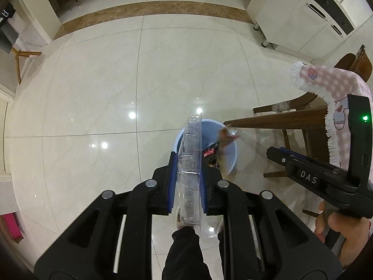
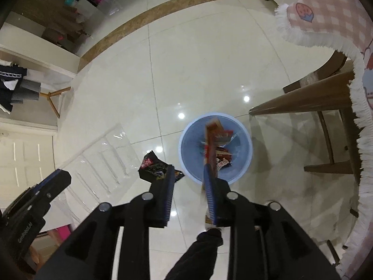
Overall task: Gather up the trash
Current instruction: 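Open the right tool over the bin while the left tool releases the tray, then return both open tools to the table trash, then grasp the white paper bag with the right tool while the left tool grasps the green plush leaf, then carry the paper bag and plush leaf with both tools over the bin, then open the right tool over the bin while the left tool releases the plush leaf, then move both open tools back to the trash on the table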
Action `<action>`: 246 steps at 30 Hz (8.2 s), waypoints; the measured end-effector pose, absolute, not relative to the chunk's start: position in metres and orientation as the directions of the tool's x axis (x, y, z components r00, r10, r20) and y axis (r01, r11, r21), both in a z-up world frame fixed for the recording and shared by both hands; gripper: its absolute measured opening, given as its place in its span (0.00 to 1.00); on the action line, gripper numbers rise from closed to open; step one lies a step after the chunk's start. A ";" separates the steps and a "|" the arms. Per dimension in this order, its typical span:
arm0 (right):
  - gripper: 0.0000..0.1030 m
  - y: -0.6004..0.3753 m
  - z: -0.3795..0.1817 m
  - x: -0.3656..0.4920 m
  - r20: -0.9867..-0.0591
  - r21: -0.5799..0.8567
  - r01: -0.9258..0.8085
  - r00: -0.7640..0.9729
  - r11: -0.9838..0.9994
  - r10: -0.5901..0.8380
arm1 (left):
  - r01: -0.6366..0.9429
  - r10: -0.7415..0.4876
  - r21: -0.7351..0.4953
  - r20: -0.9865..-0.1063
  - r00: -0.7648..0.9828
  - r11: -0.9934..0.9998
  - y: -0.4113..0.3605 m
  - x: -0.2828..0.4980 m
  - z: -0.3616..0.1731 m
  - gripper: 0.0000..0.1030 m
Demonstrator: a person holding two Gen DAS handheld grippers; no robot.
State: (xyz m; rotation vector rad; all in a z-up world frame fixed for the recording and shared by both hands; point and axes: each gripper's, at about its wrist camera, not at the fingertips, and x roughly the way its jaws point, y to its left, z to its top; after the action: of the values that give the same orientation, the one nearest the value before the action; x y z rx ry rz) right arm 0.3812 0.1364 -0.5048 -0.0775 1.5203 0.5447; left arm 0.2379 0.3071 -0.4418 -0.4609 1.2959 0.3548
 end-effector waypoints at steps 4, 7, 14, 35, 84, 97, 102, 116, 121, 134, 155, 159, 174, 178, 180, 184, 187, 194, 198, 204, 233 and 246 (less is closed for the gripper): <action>0.27 0.130 -0.497 0.380 -0.956 0.282 -0.381 -0.036 0.881 0.290 | -0.492 -0.013 -0.128 -0.973 0.231 0.861 0.303 0.242 -0.444 0.16; 0.32 0.124 -0.490 0.377 -0.958 0.273 -0.380 -0.027 0.884 0.284 | -0.480 -0.021 -0.130 -0.974 0.227 0.867 0.299 0.247 -0.445 0.16; 0.33 0.105 -0.485 0.372 -0.957 0.276 -0.368 -0.022 0.888 0.289 | -0.436 -0.039 -0.130 -0.977 0.210 0.891 0.281 0.262 -0.448 0.16; 0.34 0.047 -0.467 0.379 -0.945 0.311 -0.255 0.024 0.916 0.327 | -0.373 -0.097 -0.177 -0.970 0.223 0.911 0.237 0.310 -0.436 0.28; 0.57 -0.438 -0.365 0.313 -0.794 0.569 0.537 0.555 0.622 0.247 | 0.352 -0.346 -0.230 -0.884 0.314 0.907 -0.196 0.412 -0.289 0.74; 0.57 -0.495 -0.380 0.333 -0.682 0.705 0.548 0.697 0.450 0.219 | 0.368 -0.303 -0.189 -0.911 0.281 0.910 -0.234 0.428 -0.303 0.74; 0.22 -0.511 -0.367 0.343 -0.658 0.711 0.491 0.717 0.503 0.231 | 0.393 -0.322 -0.203 -0.909 0.265 0.897 -0.258 0.436 -0.308 0.74; 0.07 -0.517 -0.317 0.359 -0.669 0.549 0.378 0.733 0.746 0.122 | 0.424 -0.328 -0.211 -0.918 0.224 0.881 -0.320 0.467 -0.341 0.73; 0.07 -0.517 -0.319 0.360 -0.673 0.547 0.373 0.729 0.750 0.128 | 0.422 -0.323 -0.222 -0.928 0.185 0.879 -0.325 0.478 -0.354 0.36; 0.07 -0.489 -0.275 0.370 -0.650 0.491 0.285 0.749 0.824 0.128 | 0.418 -0.506 -0.384 -0.829 0.236 0.823 -0.278 0.454 -0.299 0.11; 0.07 -0.222 -0.251 0.393 -0.633 0.530 -0.131 0.596 0.838 0.494 | 0.051 -0.381 -0.400 -0.817 0.432 0.915 0.019 0.373 -0.265 0.11; 0.07 -0.151 -0.266 0.390 -0.658 0.535 -0.215 0.501 0.817 0.562 | -0.073 -0.309 -0.377 -0.843 0.441 0.924 0.085 0.347 -0.279 0.11; 0.07 0.050 -0.421 0.365 -0.874 0.444 -0.307 0.057 0.842 0.482 | -0.431 -0.207 -0.308 -0.942 0.265 0.848 0.242 0.276 -0.398 0.11; 0.07 0.075 -0.441 0.362 -0.900 0.406 -0.329 0.019 0.853 0.435 | -0.472 -0.211 -0.303 -0.948 0.238 0.828 0.263 0.268 -0.415 0.11; 0.07 0.083 -0.448 0.365 -0.907 0.395 -0.338 0.005 0.854 0.421 | -0.486 -0.216 -0.304 -0.949 0.228 0.819 0.272 0.266 -0.421 0.11; 0.07 0.109 -0.458 0.366 -0.917 0.376 -0.355 -0.008 0.856 0.399 | -0.508 -0.214 -0.296 -0.953 0.214 0.809 0.289 0.260 -0.431 0.11; 0.09 0.121 -0.458 0.368 -0.917 0.378 -0.358 -0.014 0.854 0.400 | -0.513 -0.215 -0.296 -0.953 0.213 0.806 0.299 0.254 -0.435 0.11; 0.21 0.122 -0.467 0.369 -0.925 0.367 -0.337 -0.031 0.867 0.379 | -0.515 -0.220 -0.297 -0.954 0.205 0.804 0.309 0.250 -0.438 0.11; 0.21 0.125 -0.463 0.367 -0.930 0.353 -0.343 -0.027 0.871 0.367 | -0.513 -0.231 -0.299 -0.953 0.194 0.805 0.307 0.251 -0.443 0.11; 0.21 0.118 -0.455 0.364 -0.932 0.346 -0.337 -0.012 0.876 0.363 | -0.489 -0.244 -0.297 -0.955 0.171 0.820 0.297 0.258 -0.447 0.11; 0.24 0.030 -0.422 0.377 -0.903 0.406 -0.184 0.073 0.895 0.424 | -0.387 -0.230 -0.271 -0.962 0.149 0.881 0.236 0.304 -0.417 0.60; 0.24 -0.054 -0.351 0.390 -0.796 0.553 -0.130 0.209 0.823 0.568 | -0.271 -0.167 -0.266 -0.925 0.341 0.925 0.171 0.340 -0.320 0.60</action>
State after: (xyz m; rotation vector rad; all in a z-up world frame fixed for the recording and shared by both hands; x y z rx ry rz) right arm 0.3904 -0.0538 -0.3514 0.4090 1.2754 0.5046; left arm 0.3398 0.1707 -0.3200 -0.4100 1.2315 0.0702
